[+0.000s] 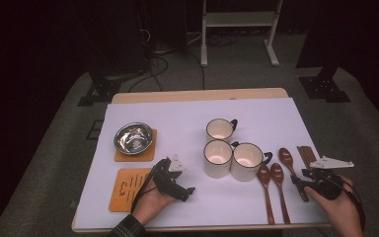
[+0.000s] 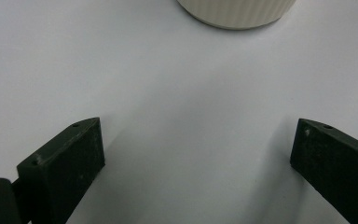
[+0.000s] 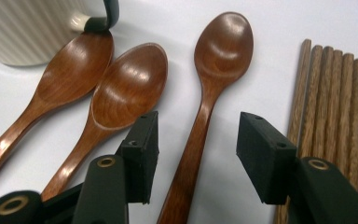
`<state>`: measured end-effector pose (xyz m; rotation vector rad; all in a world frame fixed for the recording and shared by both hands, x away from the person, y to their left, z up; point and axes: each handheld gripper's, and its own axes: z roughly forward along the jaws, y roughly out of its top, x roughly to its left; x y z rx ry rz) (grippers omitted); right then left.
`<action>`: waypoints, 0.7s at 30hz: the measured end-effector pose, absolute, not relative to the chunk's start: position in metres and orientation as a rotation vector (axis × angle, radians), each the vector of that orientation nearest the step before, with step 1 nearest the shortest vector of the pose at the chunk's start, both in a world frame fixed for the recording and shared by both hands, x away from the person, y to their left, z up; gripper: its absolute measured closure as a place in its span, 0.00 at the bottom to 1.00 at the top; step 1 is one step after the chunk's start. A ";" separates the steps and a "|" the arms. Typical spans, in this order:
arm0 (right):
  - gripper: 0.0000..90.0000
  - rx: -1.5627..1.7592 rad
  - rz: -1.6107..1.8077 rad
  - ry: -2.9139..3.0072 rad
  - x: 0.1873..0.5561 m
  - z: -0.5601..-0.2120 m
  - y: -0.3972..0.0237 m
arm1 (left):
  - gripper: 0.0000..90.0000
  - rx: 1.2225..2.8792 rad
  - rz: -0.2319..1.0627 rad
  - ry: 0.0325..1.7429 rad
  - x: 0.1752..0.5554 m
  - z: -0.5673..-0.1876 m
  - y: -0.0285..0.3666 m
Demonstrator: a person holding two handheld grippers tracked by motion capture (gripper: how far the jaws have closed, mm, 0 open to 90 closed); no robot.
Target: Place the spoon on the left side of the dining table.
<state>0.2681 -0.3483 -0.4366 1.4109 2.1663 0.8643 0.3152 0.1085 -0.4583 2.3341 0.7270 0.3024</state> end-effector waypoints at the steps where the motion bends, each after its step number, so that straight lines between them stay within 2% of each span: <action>1: 0.53 1.415 0.866 2.165 0.267 -0.437 -0.349 | 0.02 2.334 0.302 0.727 0.315 -0.458 0.108; 21: 0.56 1.441 0.829 2.185 0.257 -0.447 -0.349 | 0.02 2.334 0.302 0.728 0.315 -0.458 0.108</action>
